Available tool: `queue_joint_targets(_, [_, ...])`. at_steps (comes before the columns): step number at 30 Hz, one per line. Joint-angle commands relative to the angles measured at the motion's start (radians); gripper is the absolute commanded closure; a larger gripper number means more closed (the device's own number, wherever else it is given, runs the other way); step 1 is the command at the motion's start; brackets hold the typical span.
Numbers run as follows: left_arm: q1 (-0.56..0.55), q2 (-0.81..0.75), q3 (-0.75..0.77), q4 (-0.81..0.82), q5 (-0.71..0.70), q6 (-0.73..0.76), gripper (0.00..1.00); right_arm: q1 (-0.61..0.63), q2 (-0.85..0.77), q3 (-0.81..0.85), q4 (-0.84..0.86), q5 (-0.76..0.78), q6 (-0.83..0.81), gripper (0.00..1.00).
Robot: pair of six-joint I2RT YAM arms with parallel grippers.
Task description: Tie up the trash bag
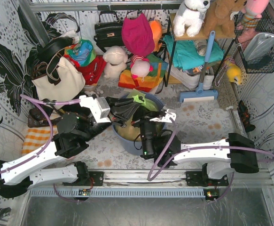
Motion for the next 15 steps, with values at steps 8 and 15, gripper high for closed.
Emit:
queue_joint_targets(8, [0.005,-0.072,0.077,-0.104,-0.177,-0.03,0.39,0.003,0.069,0.059,0.398,0.006,-0.275,1.0])
queue_joint_targets(15, [0.005,-0.146,0.073,-0.233,-0.321,-0.026,0.21,0.001,0.04,0.058,0.314,-0.004,-0.24,1.0])
